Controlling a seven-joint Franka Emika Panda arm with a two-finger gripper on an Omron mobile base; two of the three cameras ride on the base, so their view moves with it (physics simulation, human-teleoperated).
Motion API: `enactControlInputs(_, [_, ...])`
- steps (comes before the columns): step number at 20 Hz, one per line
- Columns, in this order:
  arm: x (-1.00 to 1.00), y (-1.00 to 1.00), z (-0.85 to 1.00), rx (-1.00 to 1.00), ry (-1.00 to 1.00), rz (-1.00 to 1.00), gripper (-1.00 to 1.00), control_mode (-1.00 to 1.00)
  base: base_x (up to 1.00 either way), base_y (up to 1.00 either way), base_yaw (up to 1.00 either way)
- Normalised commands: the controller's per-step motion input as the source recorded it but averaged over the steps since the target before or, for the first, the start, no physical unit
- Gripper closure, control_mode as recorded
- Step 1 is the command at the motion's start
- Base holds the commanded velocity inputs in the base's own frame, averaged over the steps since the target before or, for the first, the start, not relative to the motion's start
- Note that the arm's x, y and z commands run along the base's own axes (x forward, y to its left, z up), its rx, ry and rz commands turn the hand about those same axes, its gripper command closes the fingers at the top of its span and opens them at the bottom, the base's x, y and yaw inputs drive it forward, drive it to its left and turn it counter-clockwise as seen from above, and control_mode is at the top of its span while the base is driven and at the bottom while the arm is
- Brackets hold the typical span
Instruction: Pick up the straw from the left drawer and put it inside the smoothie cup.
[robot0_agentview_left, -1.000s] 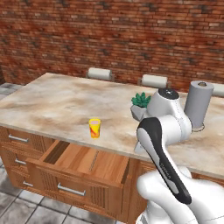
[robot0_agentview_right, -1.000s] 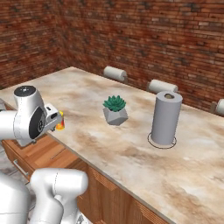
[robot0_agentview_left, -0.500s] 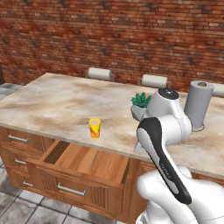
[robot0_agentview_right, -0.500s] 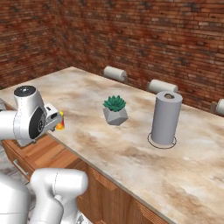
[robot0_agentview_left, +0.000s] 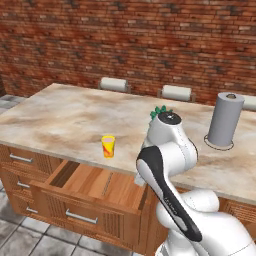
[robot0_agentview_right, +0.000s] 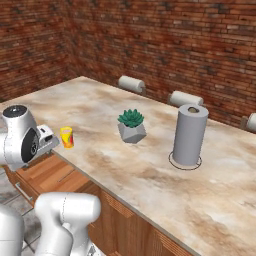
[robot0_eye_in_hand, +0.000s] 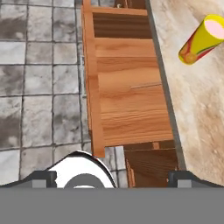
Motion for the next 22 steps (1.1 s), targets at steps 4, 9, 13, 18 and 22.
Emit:
enactControlInputs(4, [0.02, 0.87, -0.49, 0.0, 0.06, -0.06, -1.0, -1.0, 0.0, 0.0, 0.0])
enactControlInputs(9, [0.31, 0.88, -0.45, -0.01, 0.14, -0.08, -1.0, -1.0, 0.0, 0.0, 0.0])
enactControlInputs(13, [0.54, 0.64, -0.33, -0.05, 0.04, -0.14, -1.0, -1.0, 0.0, 0.0, 0.0])
enactControlInputs(18, [0.23, 0.25, -0.5, -0.01, 0.03, -0.06, -1.0, -1.0, 0.0, 0.0, 0.0])
enactControlInputs(22, [0.36, 0.15, -0.77, 0.0, 0.05, -0.05, -1.0, -1.0, 0.0, 0.0, 0.0])
